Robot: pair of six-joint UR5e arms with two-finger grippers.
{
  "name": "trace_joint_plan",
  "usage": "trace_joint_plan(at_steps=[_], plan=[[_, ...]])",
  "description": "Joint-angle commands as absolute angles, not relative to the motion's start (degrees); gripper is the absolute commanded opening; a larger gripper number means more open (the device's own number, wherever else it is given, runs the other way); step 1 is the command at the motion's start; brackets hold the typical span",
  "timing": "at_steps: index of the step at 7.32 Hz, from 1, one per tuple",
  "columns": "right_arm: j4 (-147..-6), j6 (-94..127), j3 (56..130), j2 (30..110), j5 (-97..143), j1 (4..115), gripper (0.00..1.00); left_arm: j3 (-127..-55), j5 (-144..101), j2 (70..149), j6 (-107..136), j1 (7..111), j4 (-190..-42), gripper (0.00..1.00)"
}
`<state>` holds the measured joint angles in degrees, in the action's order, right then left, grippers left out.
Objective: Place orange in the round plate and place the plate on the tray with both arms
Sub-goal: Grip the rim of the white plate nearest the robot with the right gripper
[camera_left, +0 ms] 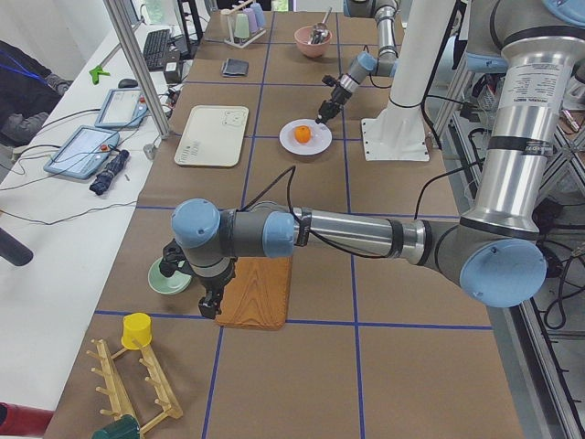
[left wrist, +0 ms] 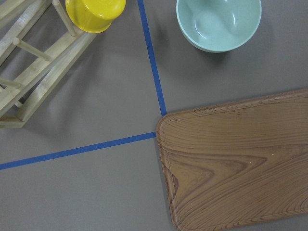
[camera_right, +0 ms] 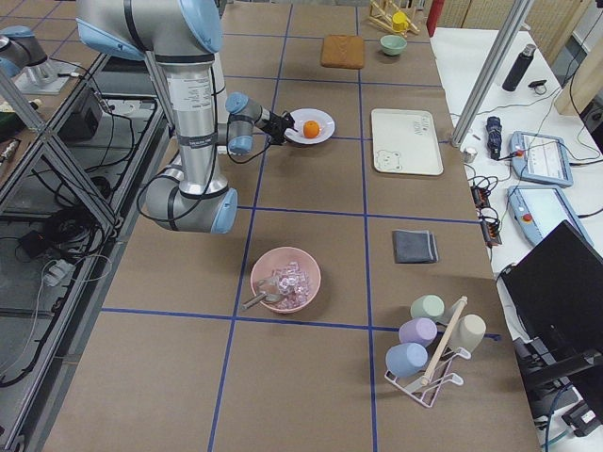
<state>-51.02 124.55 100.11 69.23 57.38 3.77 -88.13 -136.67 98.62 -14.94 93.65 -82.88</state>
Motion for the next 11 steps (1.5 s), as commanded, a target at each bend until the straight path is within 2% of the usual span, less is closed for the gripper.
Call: trace_joint_plan(at_steps=[1, 2, 3, 4, 5, 8, 11], plan=[[-51.0, 124.5, 98.7, 68.5, 57.4, 4.3, 0.51, -88.1, -136.7, 98.6, -14.9, 93.6, -83.0, 0.99], [-51.0, 124.5, 98.7, 68.5, 57.5, 4.6, 0.46, -88.2, -136.7, 98.3, -14.9, 93.6, -83.0, 0.99], [-51.0, 124.5, 98.7, 68.5, 58.3, 4.9, 0.3, -88.1, -136.7, 98.3, -14.9, 93.6, -83.0, 0.99], [-51.0, 124.5, 98.7, 68.6, 58.4, 5.1, 0.1, -88.2, -136.7, 98.3, -14.9, 93.6, -83.0, 0.99], [-51.0, 124.5, 98.7, 68.5, 58.4, 5.1, 0.0, -88.2, -136.7, 98.3, -14.9, 93.6, -83.0, 0.99], [-50.5, 124.5, 99.7, 68.3, 57.9, 5.4, 0.0, -88.2, -136.7, 98.3, -14.9, 93.6, -83.0, 0.99], [-50.4, 124.5, 105.4, 68.1, 58.3, 7.5, 0.0, -88.2, -136.7, 97.9, -14.6, 93.6, -82.9, 0.99]])
